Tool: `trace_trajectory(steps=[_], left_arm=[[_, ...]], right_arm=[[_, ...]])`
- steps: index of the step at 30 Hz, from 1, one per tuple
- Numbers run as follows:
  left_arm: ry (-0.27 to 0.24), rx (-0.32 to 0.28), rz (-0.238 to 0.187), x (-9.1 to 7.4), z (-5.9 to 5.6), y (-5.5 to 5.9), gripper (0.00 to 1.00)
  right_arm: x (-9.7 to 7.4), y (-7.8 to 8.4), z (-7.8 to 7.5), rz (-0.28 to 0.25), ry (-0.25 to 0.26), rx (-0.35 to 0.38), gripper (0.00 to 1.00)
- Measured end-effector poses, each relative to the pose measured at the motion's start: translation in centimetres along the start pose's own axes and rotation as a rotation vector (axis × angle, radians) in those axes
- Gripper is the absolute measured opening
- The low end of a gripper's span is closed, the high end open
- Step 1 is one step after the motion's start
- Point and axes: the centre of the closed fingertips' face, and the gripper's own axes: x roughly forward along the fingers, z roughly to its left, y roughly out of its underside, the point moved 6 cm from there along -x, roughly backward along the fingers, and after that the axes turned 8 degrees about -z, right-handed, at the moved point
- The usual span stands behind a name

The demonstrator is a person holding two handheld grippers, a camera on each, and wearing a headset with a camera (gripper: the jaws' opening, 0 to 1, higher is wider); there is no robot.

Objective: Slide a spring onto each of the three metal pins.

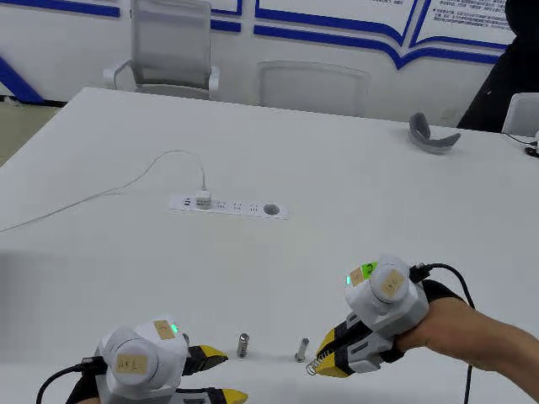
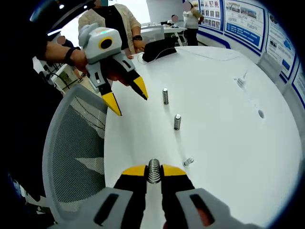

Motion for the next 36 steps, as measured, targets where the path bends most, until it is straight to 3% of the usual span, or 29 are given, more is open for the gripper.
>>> trace_trajectory(steps=[12,36], left_arm=[[-0.109,-0.059,0.007,-2.8,2.1,1.9,0.49],[-0.243,-0.154,0.005,-7.2,4.1,4.3,0.62]], right_arm=[[0.5,1.0,-2.2,0.070,0.055,0.012,0.12],[1.7,0.8,-5.4,0.132,0.083,-0.009,0.12]])
